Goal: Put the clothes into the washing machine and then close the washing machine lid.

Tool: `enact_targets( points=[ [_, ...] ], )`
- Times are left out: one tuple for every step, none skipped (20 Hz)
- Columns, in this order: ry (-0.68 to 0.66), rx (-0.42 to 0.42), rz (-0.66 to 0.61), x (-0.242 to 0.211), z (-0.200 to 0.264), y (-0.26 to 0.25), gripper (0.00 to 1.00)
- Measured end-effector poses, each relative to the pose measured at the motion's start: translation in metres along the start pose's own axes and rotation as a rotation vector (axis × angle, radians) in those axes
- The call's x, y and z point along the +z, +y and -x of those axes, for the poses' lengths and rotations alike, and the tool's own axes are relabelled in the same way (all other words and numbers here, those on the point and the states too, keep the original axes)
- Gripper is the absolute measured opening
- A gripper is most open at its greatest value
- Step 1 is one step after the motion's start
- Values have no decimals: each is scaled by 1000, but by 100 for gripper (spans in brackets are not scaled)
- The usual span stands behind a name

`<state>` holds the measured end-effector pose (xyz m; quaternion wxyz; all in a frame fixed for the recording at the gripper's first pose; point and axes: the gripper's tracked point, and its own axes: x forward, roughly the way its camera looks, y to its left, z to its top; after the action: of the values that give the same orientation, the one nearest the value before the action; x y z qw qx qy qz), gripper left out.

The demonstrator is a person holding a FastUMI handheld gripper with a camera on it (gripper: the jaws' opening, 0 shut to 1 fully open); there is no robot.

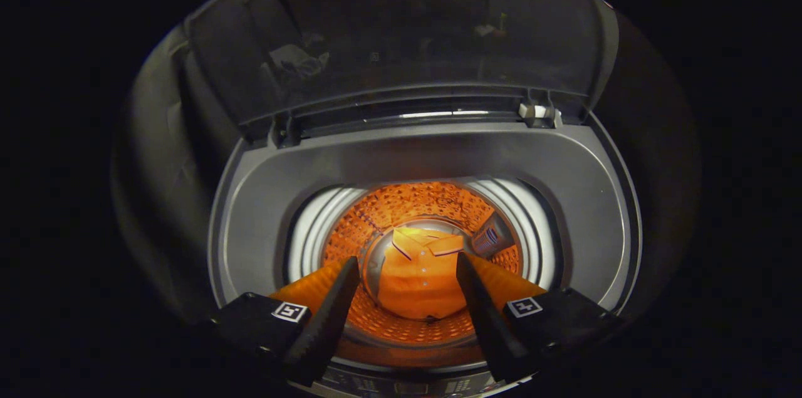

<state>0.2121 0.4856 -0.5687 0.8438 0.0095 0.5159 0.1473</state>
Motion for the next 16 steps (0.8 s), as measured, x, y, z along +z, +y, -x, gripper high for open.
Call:
enact_targets(
  points=[
    [-34,12,4,4,8,5,99],
    [-71,24,13,8,20,10,99],
    [-110,37,22,12,30,14,99],
    [-146,54,28,17,44,20,99],
    [-176,71,30,23,56,25,99],
    [-199,85,31,27,70,29,99],
    [-231,95,32,33,90,34,99],
    [-275,99,34,43,105,38,99],
    [-326,100,44,51,118,41,99],
    [-376,98,55,63,132,42,99],
    [-420,98,61,74,145,41,99],
    [-460,104,55,86,160,41,99],
    [-494,117,33,98,173,41,98],
    [-523,129,-2,110,184,41,98],
    [-539,137,-43,118,194,38,98],
    [-563,123,-62,128,204,30,98]
  ],
)
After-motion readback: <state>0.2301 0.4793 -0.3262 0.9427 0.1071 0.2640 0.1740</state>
